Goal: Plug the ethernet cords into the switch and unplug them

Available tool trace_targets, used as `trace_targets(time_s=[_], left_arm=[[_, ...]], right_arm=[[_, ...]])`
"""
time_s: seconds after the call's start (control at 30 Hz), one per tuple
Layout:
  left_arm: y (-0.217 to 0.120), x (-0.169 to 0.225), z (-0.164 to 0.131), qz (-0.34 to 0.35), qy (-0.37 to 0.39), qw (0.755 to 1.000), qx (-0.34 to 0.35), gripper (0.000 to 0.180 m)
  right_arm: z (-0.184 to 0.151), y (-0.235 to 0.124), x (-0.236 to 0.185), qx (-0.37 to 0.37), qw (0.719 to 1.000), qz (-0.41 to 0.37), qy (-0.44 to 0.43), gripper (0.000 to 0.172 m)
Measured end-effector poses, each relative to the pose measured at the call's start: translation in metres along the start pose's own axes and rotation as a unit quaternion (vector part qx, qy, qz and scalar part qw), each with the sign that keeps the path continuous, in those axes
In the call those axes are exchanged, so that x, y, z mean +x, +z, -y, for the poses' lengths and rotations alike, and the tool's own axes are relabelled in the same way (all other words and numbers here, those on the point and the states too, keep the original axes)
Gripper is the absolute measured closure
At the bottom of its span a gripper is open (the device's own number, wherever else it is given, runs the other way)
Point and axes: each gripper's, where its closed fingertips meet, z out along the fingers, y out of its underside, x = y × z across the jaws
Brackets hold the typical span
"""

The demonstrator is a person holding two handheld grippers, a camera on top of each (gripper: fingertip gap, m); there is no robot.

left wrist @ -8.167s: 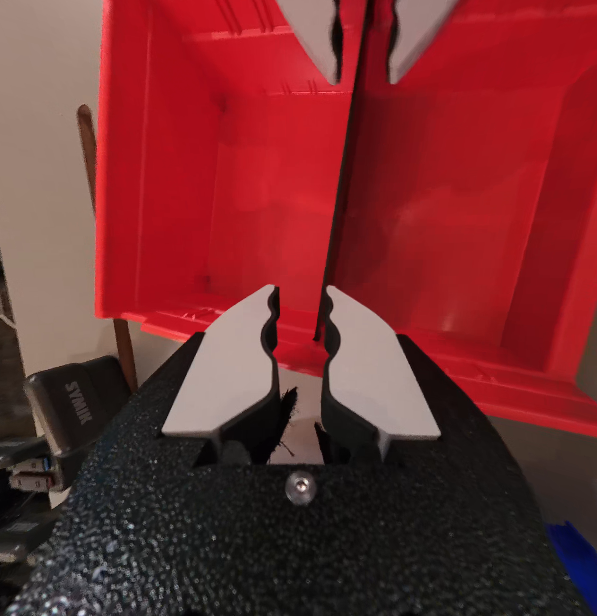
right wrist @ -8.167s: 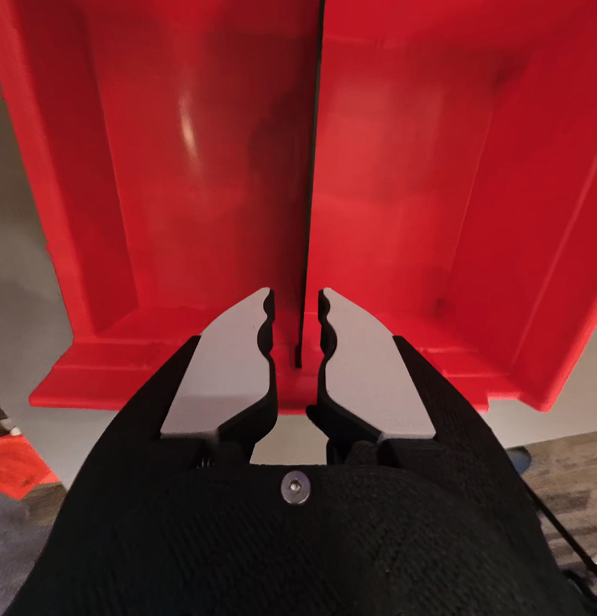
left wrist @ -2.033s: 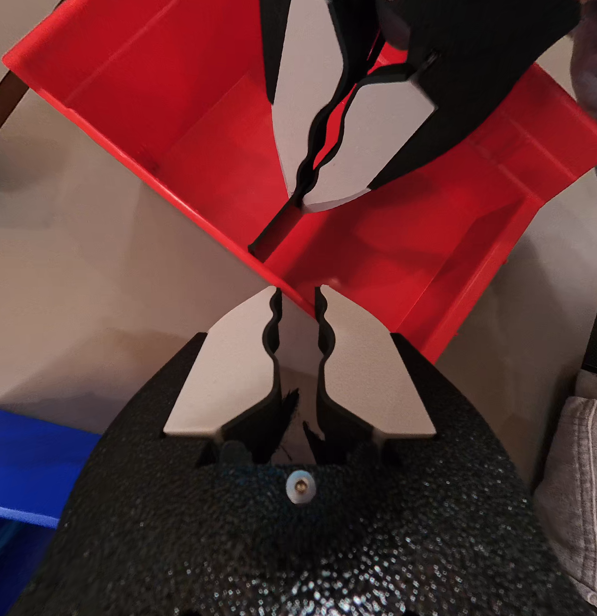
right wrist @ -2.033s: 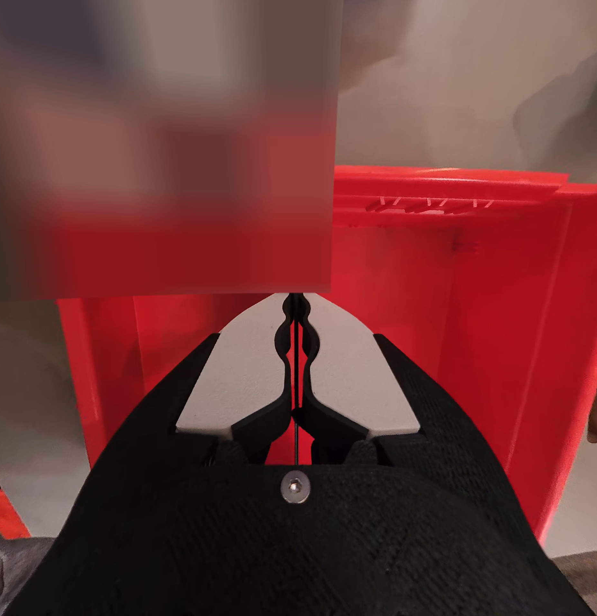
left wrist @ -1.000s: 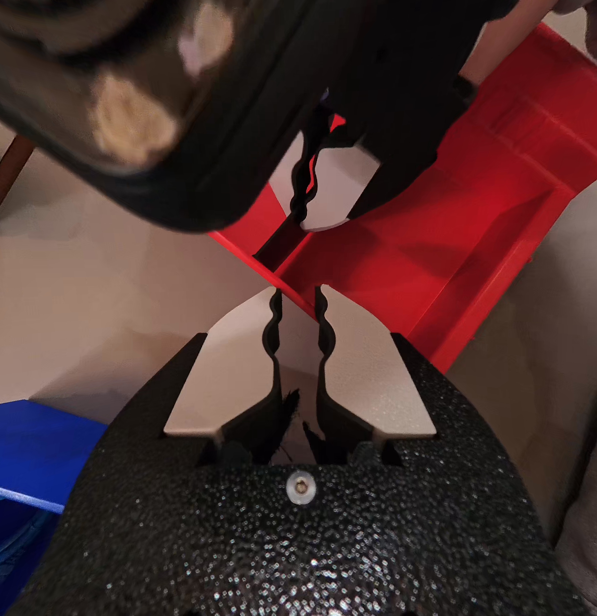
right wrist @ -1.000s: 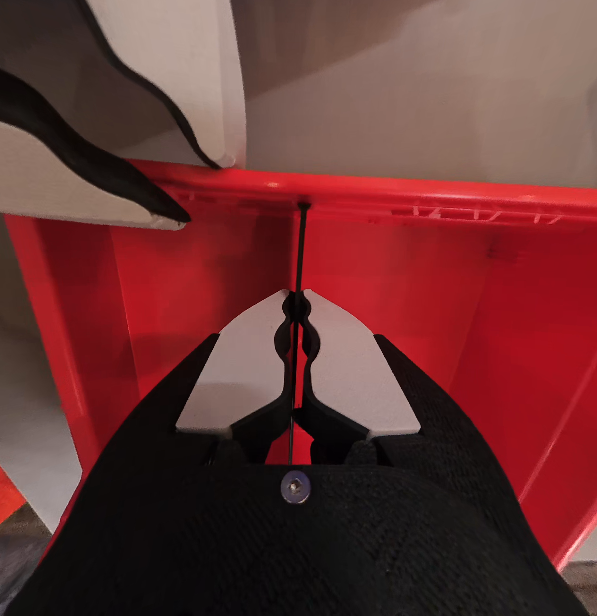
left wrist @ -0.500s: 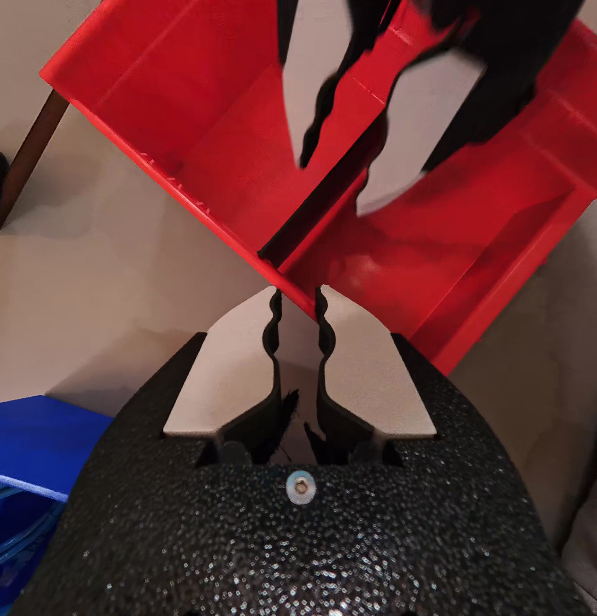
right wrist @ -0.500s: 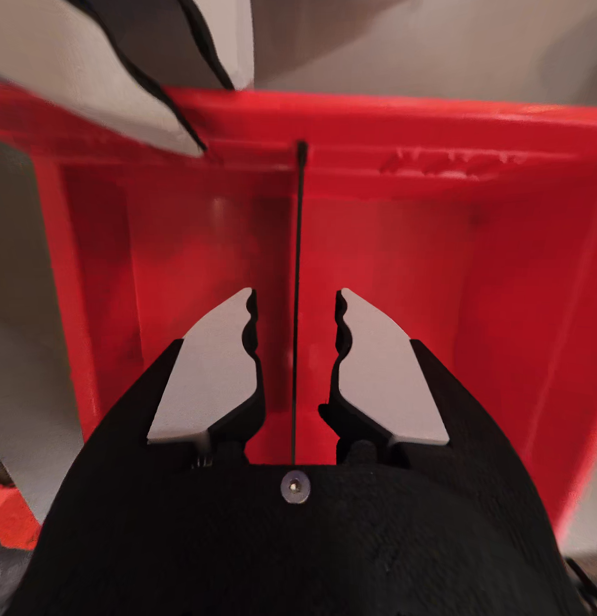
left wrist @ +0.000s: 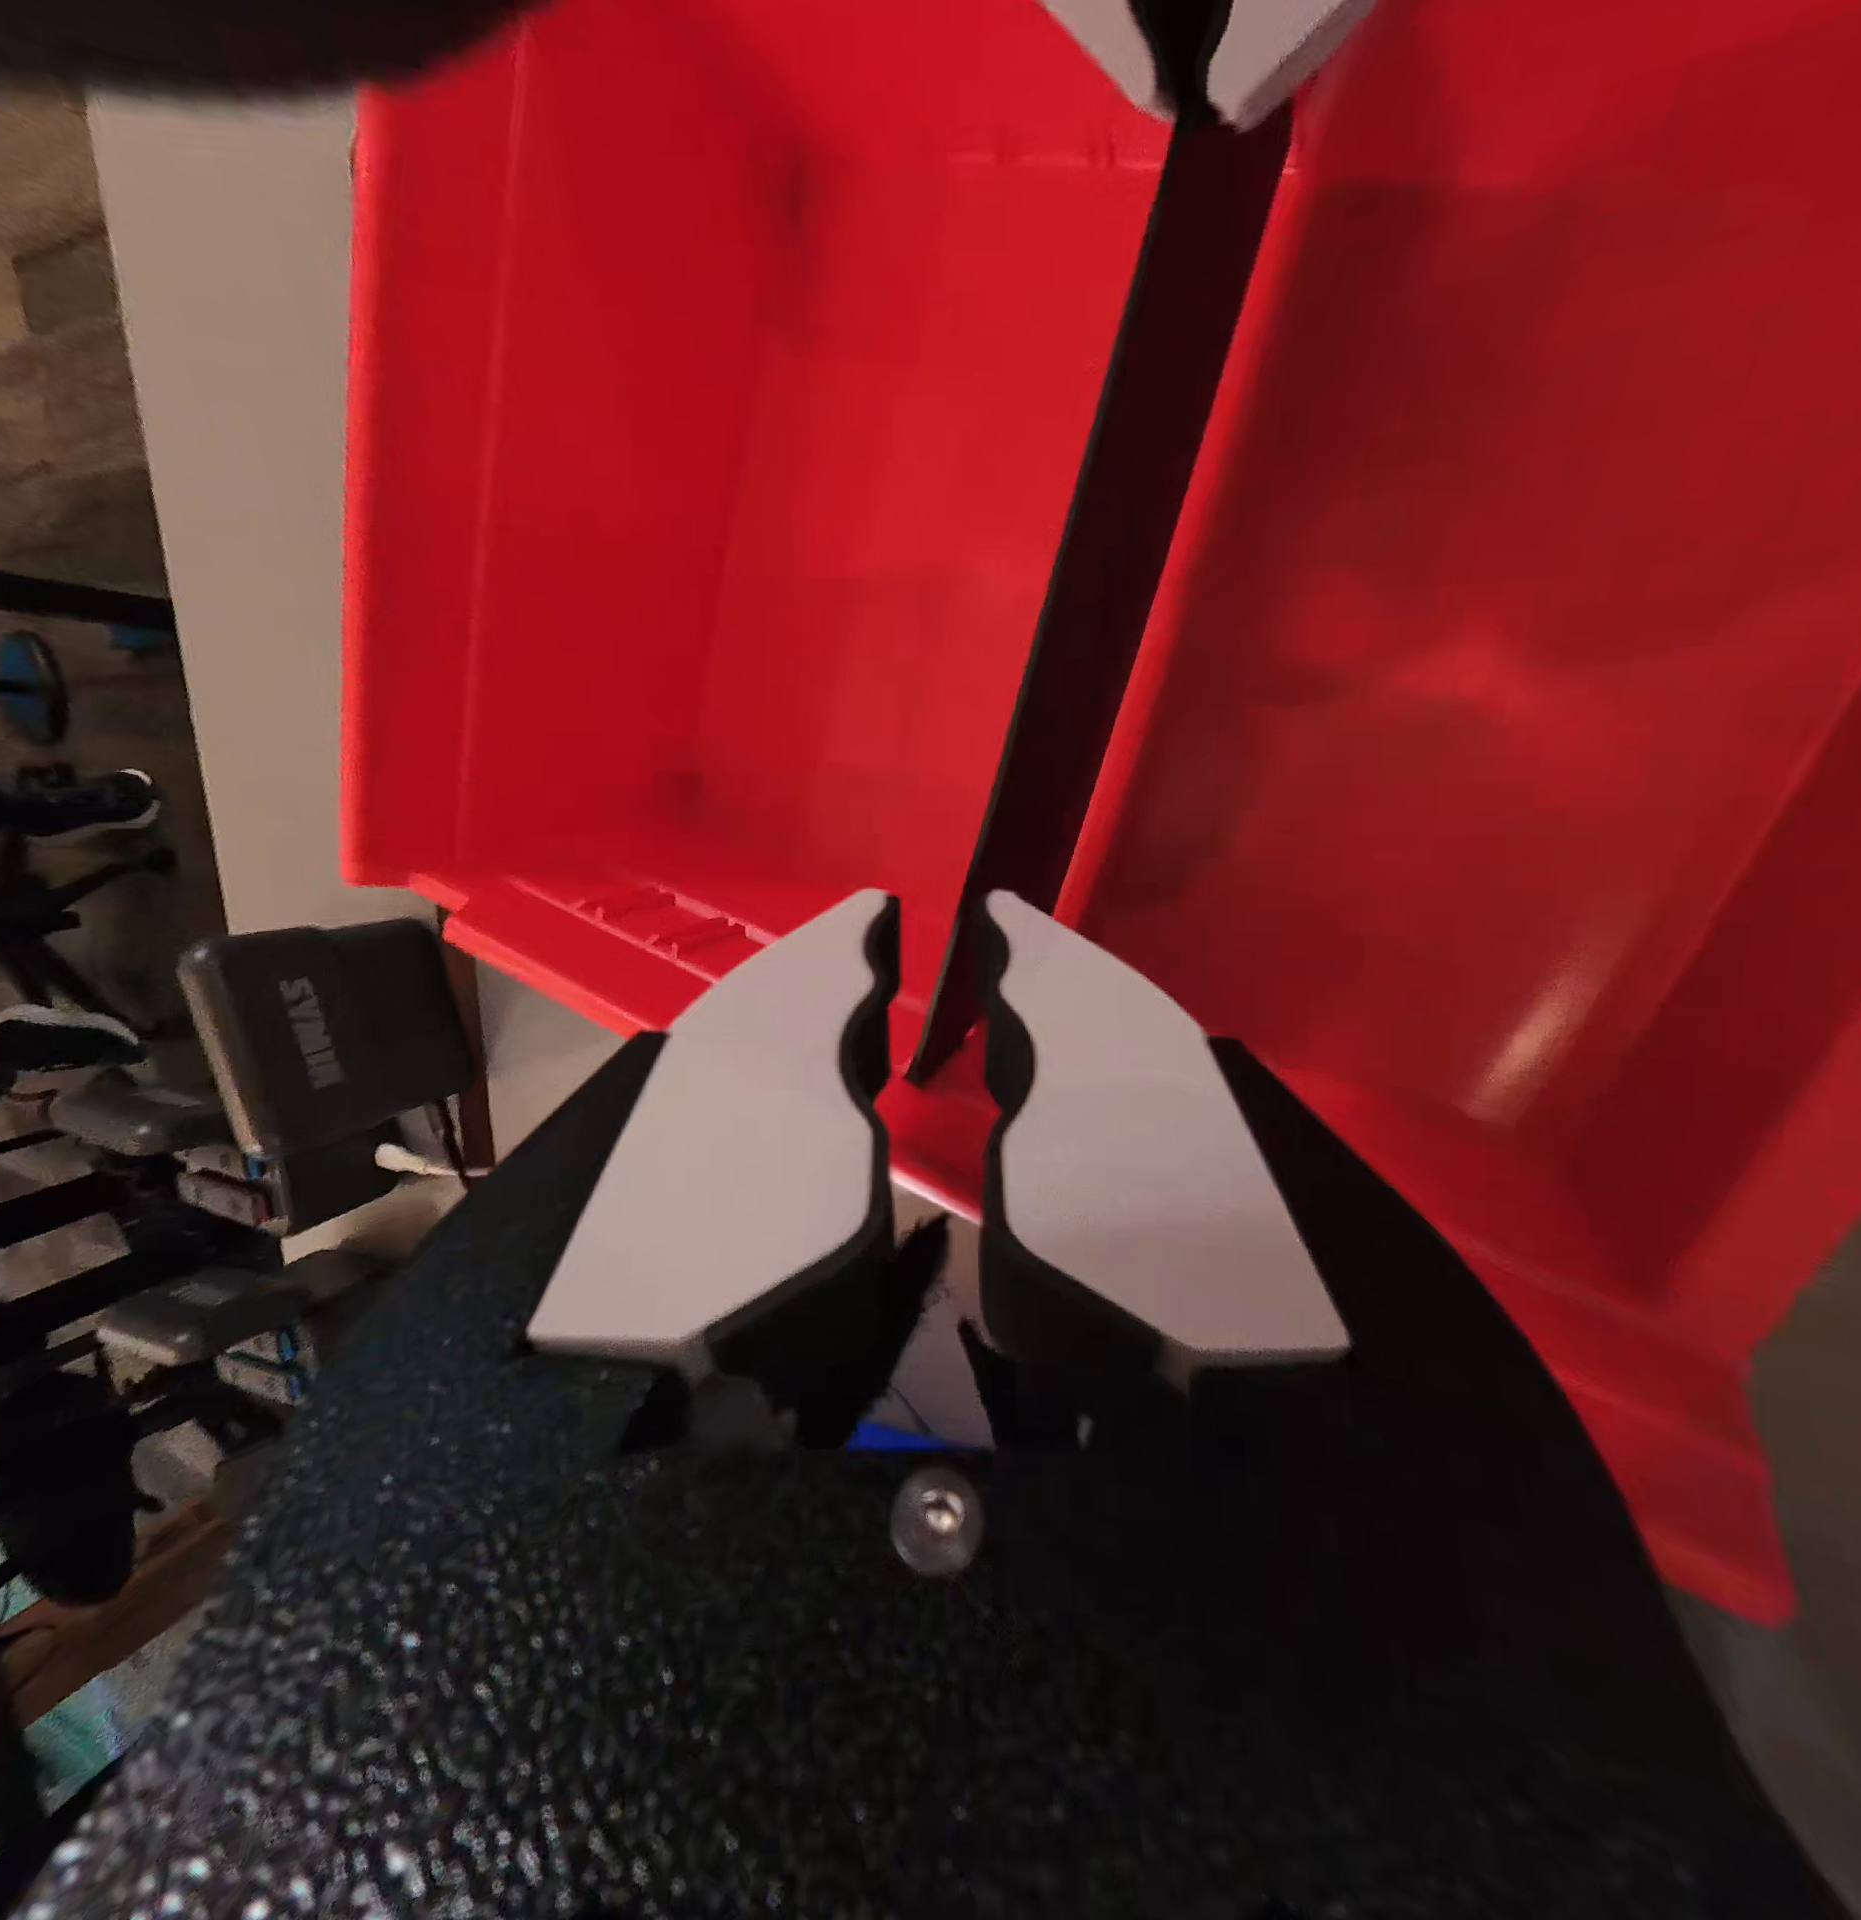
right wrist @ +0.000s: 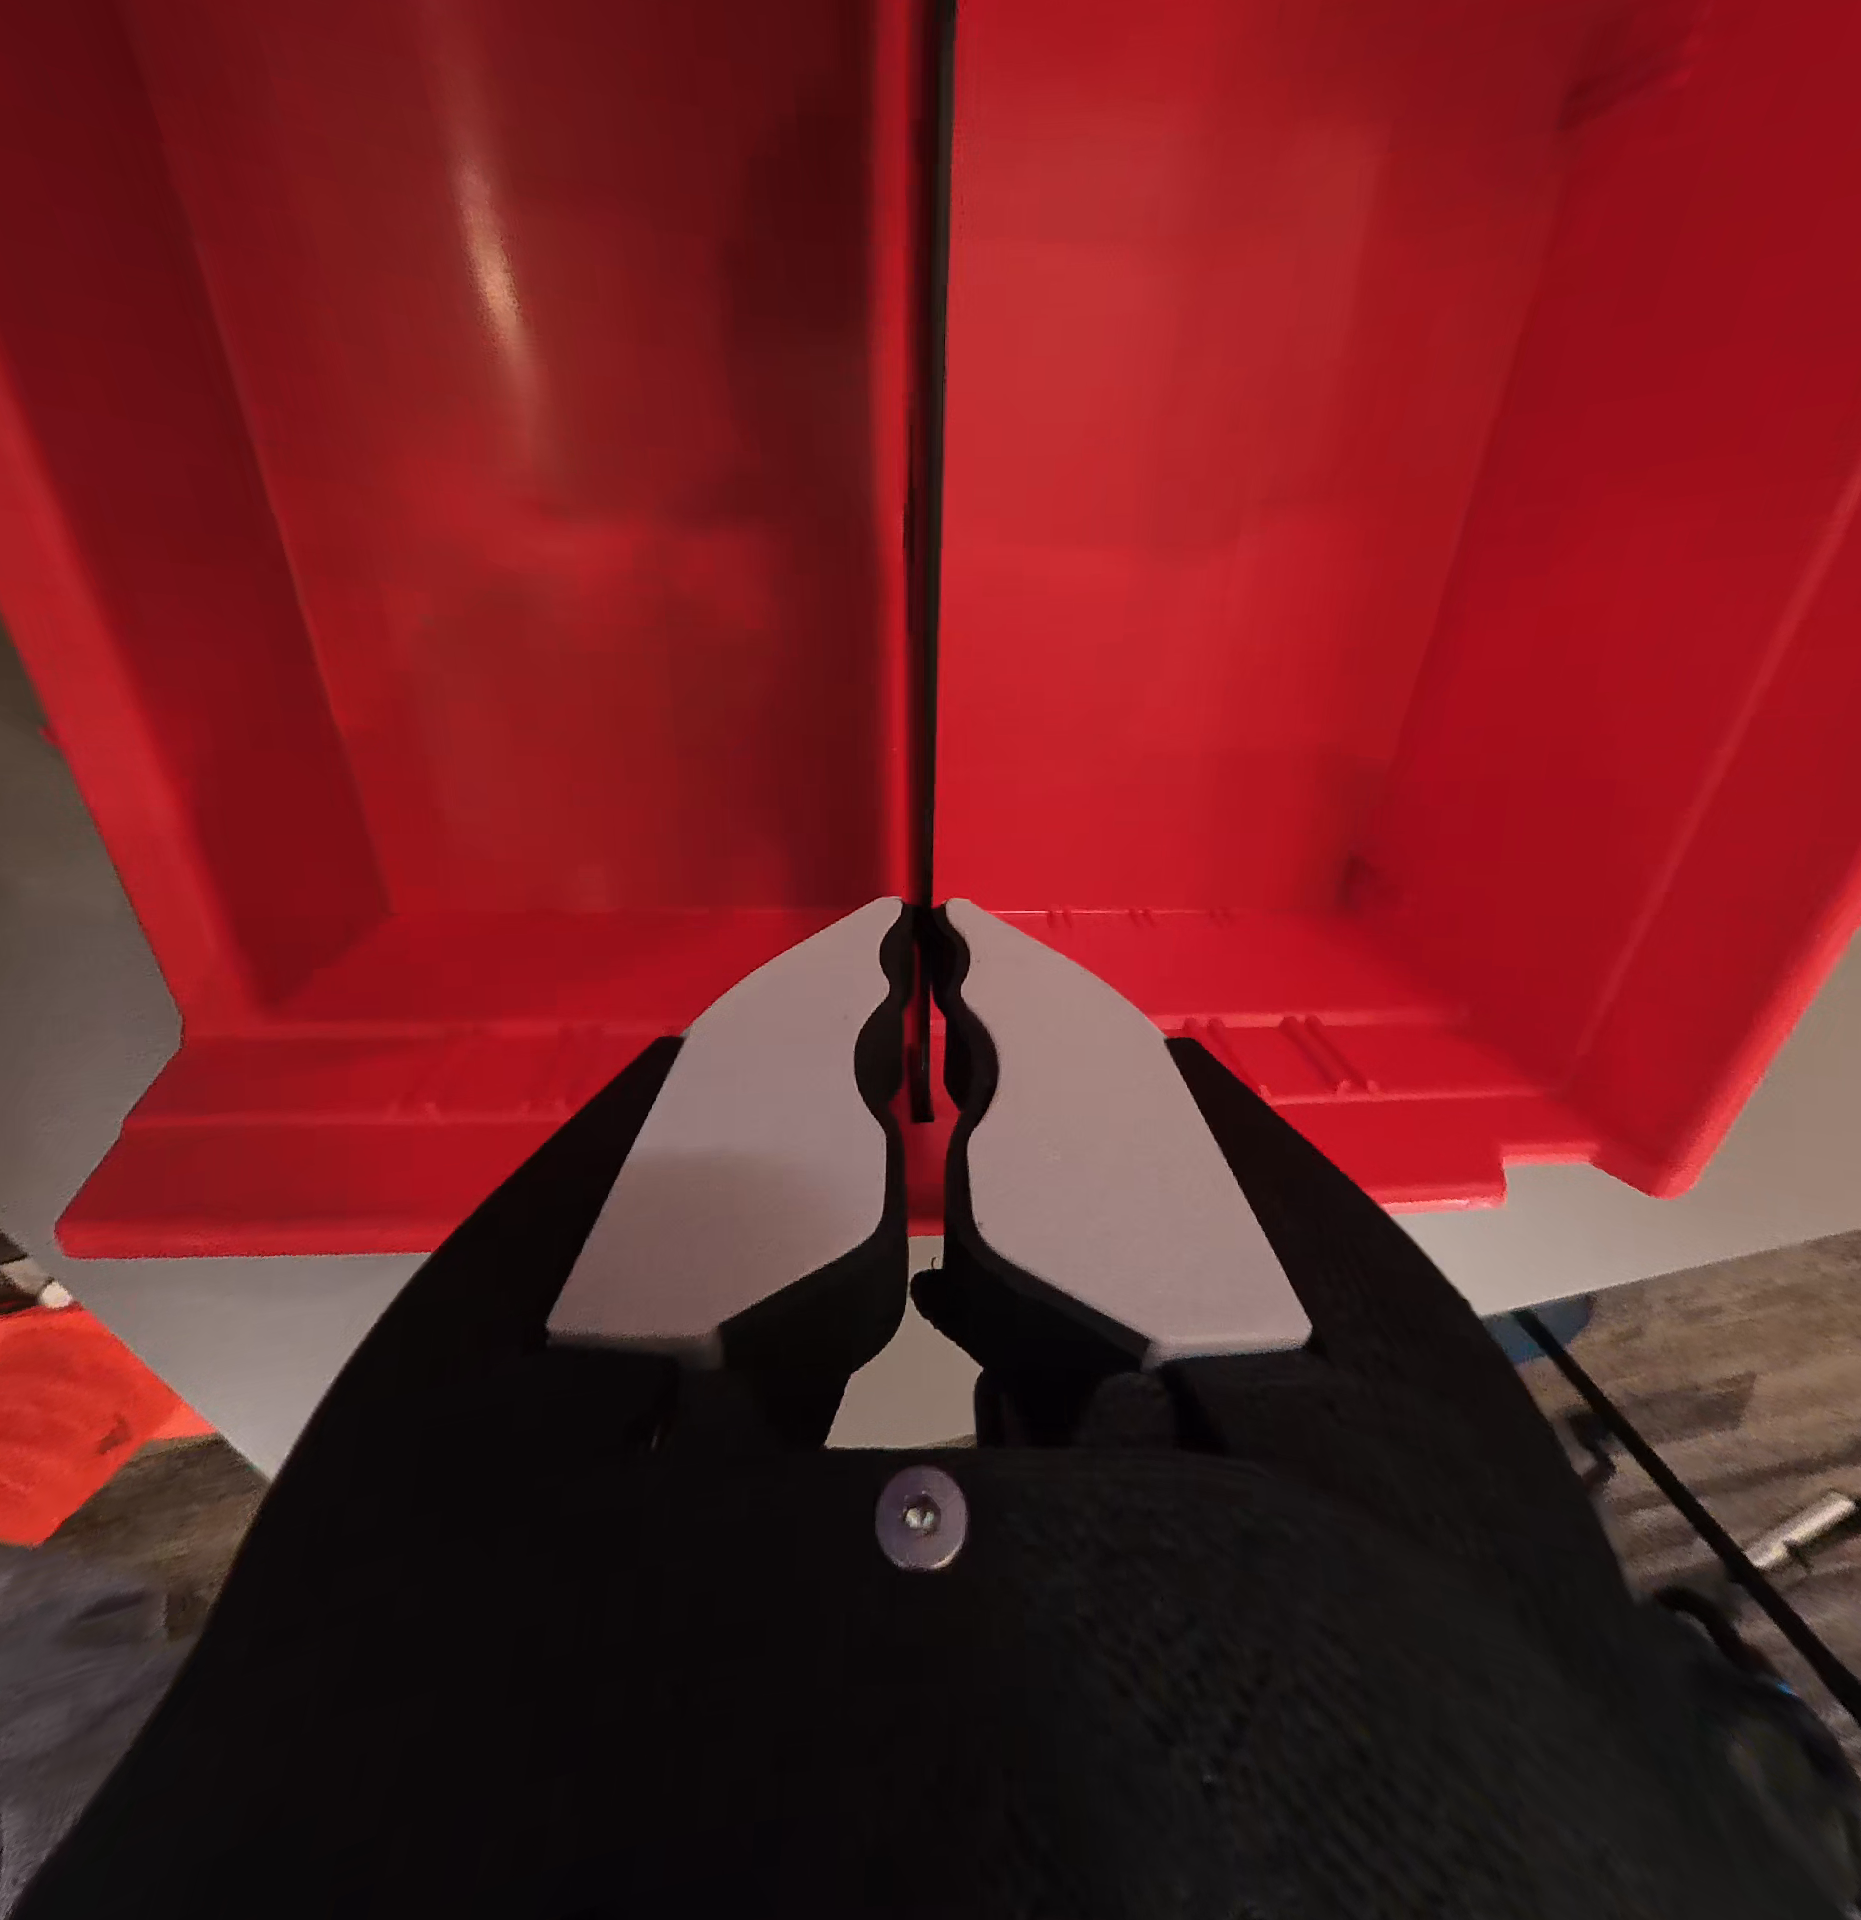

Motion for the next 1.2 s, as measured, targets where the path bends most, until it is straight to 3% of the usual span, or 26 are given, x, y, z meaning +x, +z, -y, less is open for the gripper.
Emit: trace_targets(time_s=[0.03,0.1,0.87,0.97,1.03,1.2], left_arm=[[0.001,0.001,0.001,-0.01,-0.004,1.0,0.002,0.173],[0.002,0.004,0.001,-0.028,-0.015,0.999,0.003,0.18],[0.004,0.005,0.003,-0.039,-0.062,0.997,0.031,0.18],[-0.008,-0.002,0.002,-0.018,-0.101,0.993,0.064,0.18],[-0.024,-0.008,0.002,-0.01,-0.144,0.984,0.104,0.18],[-0.049,-0.019,-0.02,-0.016,-0.242,0.958,0.154,0.18]], right_arm=[[0.0,0.0,0.0,0.001,1.0,0.005,0.001,0.172],[-0.001,0.0,0.0,0.001,1.0,0.012,0.002,0.172],[-0.005,0.007,-0.001,-0.031,0.999,0.014,0.013,0.172],[0.003,-0.003,0.004,0.023,0.999,0.0,0.04,0.166],[0.006,-0.015,0.007,0.071,0.995,-0.002,0.071,0.144],[0.007,-0.059,0.011,0.241,0.961,-0.02,0.135,0.13]])
